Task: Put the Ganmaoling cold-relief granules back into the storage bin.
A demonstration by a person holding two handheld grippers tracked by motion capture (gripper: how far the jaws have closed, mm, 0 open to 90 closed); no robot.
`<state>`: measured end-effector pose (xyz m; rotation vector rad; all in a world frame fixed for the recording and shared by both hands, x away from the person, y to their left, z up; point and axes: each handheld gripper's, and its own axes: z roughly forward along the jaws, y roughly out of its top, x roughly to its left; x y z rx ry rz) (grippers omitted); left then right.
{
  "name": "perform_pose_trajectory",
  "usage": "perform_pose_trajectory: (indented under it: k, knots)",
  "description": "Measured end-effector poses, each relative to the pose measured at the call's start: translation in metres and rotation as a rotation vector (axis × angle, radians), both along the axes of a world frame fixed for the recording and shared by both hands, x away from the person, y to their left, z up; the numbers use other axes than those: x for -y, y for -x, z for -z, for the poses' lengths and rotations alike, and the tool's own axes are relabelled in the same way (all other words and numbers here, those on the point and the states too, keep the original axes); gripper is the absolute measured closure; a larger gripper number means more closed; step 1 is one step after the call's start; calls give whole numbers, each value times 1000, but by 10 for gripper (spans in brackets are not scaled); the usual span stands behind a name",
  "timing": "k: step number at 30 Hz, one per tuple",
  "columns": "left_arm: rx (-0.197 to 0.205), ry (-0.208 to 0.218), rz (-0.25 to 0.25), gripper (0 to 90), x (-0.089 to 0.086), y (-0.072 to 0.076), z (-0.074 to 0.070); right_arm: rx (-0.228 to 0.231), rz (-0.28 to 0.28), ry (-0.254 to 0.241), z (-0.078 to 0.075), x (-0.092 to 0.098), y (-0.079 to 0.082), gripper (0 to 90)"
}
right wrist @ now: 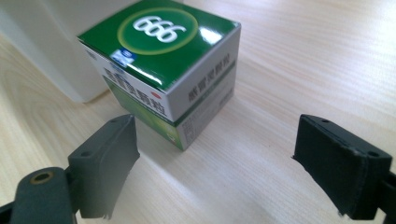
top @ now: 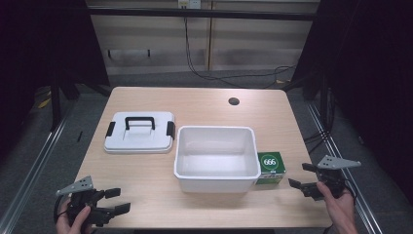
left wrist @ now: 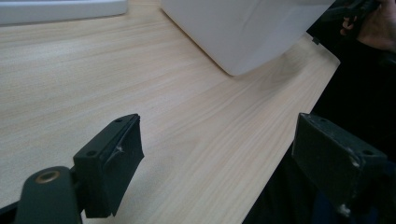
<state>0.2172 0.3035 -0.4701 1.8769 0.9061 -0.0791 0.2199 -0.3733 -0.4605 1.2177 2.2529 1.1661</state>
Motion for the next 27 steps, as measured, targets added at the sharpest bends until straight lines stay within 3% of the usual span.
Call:
perform_pose_trajectory:
  k: [4, 10, 12, 13, 15, 21, 22, 27]
  knots:
    - [-4, -2, 1, 160, 0, 0, 1, 11, 2, 42, 0, -2, 3, 116]
    - [-1, -1, 0, 160, 0, 0, 0, -7, -1, -6, -6, -7, 2, 147]
    - [0, 0, 0, 160, 0, 0, 0, -65, -88, -36, -9, -9, -1, 138]
    - [0, 0, 0, 160, 0, 0, 0, -74, -105, -21, -10, -11, -2, 136]
    - [0, 3, 2, 160, 0, 0, 0, -47, -77, 33, -10, -17, -2, 137]
    - [4, 0, -1, 160, 0, 1, -1, -36, -139, 6, -20, -19, -5, 145]
    - [6, 1, 1, 160, 0, 0, -1, -27, -181, -11, -23, -18, -5, 168]
    - [3, -2, -1, 160, 0, 0, 0, -11, -204, -5, -37, -20, -5, 171]
